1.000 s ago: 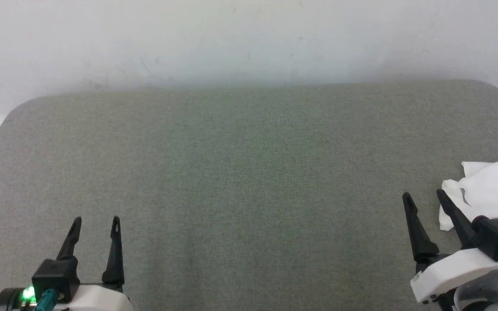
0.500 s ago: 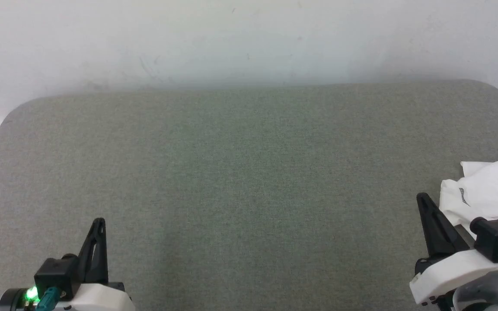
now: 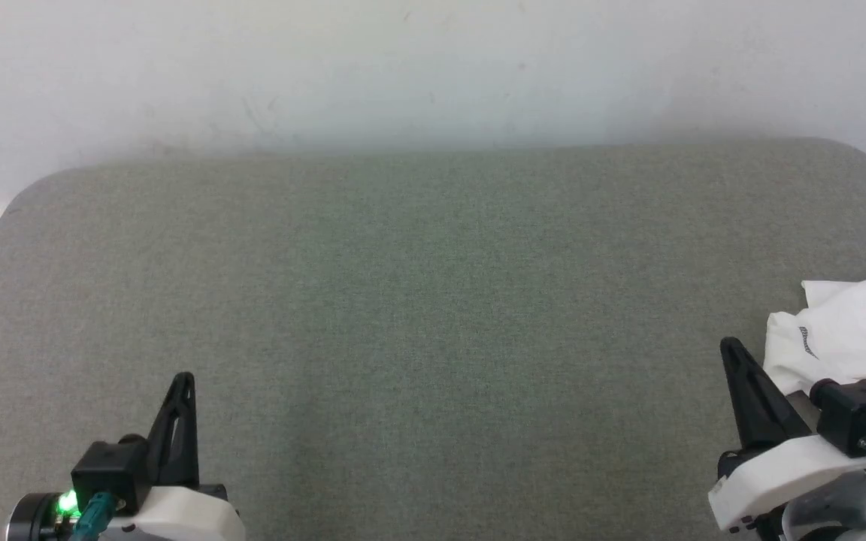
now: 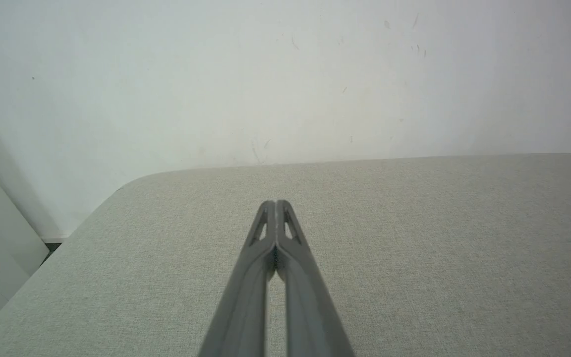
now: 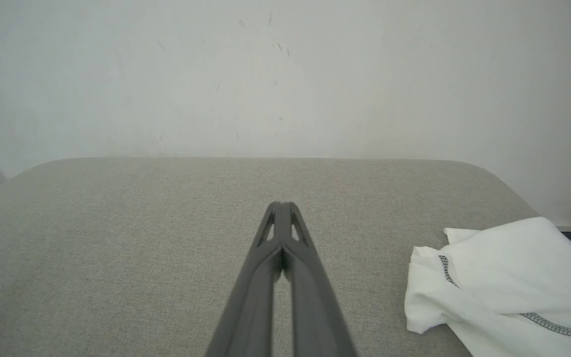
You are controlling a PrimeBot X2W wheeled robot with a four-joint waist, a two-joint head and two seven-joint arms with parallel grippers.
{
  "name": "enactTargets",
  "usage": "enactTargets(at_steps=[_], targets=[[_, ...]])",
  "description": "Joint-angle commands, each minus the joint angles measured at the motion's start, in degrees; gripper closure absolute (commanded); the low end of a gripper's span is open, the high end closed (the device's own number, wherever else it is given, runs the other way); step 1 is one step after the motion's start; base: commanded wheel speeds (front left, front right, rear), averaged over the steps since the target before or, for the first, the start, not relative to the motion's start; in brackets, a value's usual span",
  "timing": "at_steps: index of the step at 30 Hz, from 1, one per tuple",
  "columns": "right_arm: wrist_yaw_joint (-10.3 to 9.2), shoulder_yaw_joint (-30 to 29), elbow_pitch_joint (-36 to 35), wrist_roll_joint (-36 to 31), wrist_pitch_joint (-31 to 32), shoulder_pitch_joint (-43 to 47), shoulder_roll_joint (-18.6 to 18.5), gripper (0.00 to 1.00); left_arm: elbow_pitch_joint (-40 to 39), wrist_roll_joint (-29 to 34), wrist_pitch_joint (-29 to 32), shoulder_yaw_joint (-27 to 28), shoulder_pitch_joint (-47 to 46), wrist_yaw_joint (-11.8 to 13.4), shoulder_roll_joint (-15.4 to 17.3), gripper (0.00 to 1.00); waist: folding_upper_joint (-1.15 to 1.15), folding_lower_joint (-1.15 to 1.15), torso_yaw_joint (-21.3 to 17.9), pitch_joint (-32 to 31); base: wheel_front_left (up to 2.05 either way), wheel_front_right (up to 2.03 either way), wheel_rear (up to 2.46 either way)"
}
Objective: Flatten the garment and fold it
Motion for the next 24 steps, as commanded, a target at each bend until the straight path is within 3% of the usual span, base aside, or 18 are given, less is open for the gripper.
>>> enactTargets(at_steps=[1, 24], targets=[[-0.02, 0.08, 0.30, -0.69, -0.33, -0.72, 0.07, 1.00, 0.25, 1.18, 0.23, 0.83, -0.52, -0.67, -0.84, 1.00, 0.00, 0.00, 0.01, 0.01, 0.00, 0.00, 0.00], [-0.04, 0.54, 1.72, -2.38, -1.12, -1.59, 0.13, 1.00, 1.00, 6.76, 2.80, 5.06, -1.14, -5.10, -6.29, 1.00, 0.00, 0.00, 0.07, 0.11, 0.00, 0.00, 0.00]])
